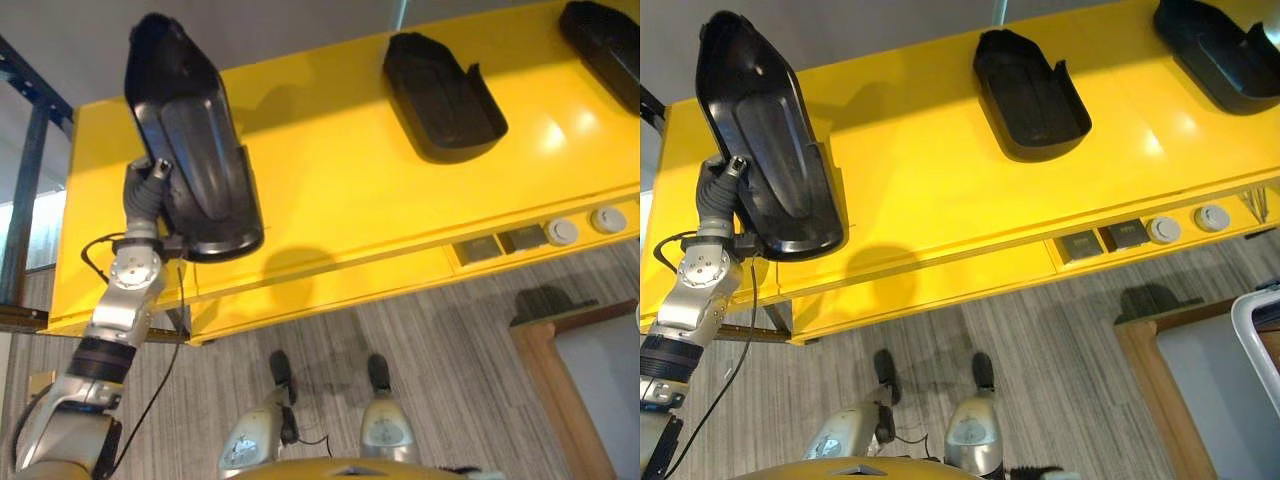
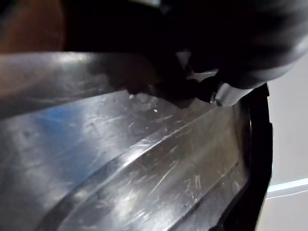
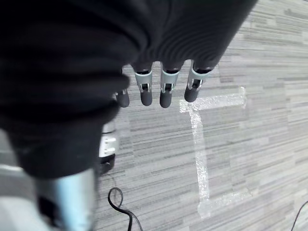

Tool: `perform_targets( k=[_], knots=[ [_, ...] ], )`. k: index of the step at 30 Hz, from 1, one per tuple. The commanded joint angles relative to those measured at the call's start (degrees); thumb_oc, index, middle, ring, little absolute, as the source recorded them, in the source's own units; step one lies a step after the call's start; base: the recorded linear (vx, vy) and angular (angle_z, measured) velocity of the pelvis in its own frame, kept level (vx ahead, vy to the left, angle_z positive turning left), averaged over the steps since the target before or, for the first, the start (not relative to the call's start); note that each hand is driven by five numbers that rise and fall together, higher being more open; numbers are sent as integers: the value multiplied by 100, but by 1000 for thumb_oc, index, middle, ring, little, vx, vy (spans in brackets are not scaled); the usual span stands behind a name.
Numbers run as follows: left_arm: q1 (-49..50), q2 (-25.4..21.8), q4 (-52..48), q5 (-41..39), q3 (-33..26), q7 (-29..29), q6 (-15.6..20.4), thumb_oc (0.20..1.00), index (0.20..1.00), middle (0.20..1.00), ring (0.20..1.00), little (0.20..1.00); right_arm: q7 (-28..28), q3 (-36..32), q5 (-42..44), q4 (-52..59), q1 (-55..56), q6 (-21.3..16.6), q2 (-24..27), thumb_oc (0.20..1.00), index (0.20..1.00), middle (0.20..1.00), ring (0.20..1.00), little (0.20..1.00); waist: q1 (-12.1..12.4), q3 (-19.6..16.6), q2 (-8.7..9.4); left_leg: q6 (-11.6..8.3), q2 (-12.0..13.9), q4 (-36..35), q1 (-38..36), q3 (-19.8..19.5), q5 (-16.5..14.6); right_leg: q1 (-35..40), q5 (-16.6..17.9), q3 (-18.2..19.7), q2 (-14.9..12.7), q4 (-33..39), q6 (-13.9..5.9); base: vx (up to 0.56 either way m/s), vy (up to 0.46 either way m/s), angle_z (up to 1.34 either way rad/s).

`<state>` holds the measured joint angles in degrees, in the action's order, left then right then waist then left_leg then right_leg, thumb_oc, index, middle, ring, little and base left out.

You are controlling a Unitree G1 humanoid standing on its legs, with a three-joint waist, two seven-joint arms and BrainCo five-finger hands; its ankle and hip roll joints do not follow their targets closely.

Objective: Move parts from the plastic box to the shelf.

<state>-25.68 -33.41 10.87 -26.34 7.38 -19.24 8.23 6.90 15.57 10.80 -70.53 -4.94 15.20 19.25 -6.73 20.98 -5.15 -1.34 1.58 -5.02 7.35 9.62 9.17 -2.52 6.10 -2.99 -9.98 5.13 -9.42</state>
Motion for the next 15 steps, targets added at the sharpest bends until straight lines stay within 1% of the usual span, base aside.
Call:
perform_targets(
  k=[1, 2, 3, 7, 11, 12, 13, 15],
  knots=[
    [-488, -218, 301, -305, -197, 21, -51, 200, 200, 200, 200, 200, -131, 146, 124, -67, -54, 37, 217, 1000, 1000, 1000, 1000, 1000, 77, -75, 79, -215, 166, 2, -332, -37, -771, 81, -650, -78, 345, -179, 484, -71, 8, -14],
    [-641, -332, 505, -425, -193, 172, -188, 200, 200, 200, 200, 200, -115, 190, 150, -23, -165, 56, 257, 1000, 1000, 1000, 1000, 1000, 77, 13, 64, -223, 160, 2, -250, -13, -729, 25, -647, -63, 385, -170, 513, -56, 5, -18],
    [-664, -346, 529, -442, -189, 190, -226, 200, 200, 200, 200, 200, -97, 194, 138, -17, -178, 69, 260, 1000, 1000, 1000, 1000, 1000, 77, 25, 63, -223, 160, 2, -241, -10, -723, 17, -646, -61, 389, -170, 516, -33, 0, -21],
    [-998, -632, 1132, -451, -69, 311, -652, 200, 200, 200, 200, 200, -92, 312, 218, 68, -319, 107, 316, 1000, 1000, 1000, 1000, 1000, 46, 194, 13, -207, 125, 2, -157, 5, -697, -144, -665, -48, 469, -232, 577, -7, 2, -7],
    [-1217, -859, 1502, -468, -8, 385, -853, 200, 200, 200, 200, 200, -79, 358, 272, 84, -377, 112, 357, 1000, 1000, 1000, 1000, 1000, 24, 267, -1, -213, 139, 2, -142, 5, -688, -213, -672, -44, 495, -269, 601, 0, 0, 0],
    [-1244, -898, 1565, -405, 1, 383, -899, 200, 200, 200, 200, 200, -83, 368, 276, 86, -386, 108, 362, 1000, 1000, 1000, 1000, 1000, 20, 280, -6, -213, 142, 2, -137, 1, -689, -230, -673, -41, 504, -276, 607, 0, 0, 0],
    [-1296, -1051, 1720, -235, 55, 399, -1034, 200, 200, 200, 200, 200, -95, 371, 331, 89, -416, 93, 380, 1000, 1000, 1000, 1000, 1000, 24, 322, -19, -210, 154, 2, -127, -9, -687, -268, -680, -54, 511, -310, 618, 0, 0, 0],
    [-1386, -1199, 1882, -83, 143, 506, -1202, 200, 200, 200, 200, 200, -92, 389, 367, 97, -440, 88, 410, 1000, 1000, 1000, 1000, 1000, 15, 347, -25, -217, 172, 2, -121, -6, -686, -296, -688, -61, 519, -332, 626, 0, 0, 0]
  ],
)
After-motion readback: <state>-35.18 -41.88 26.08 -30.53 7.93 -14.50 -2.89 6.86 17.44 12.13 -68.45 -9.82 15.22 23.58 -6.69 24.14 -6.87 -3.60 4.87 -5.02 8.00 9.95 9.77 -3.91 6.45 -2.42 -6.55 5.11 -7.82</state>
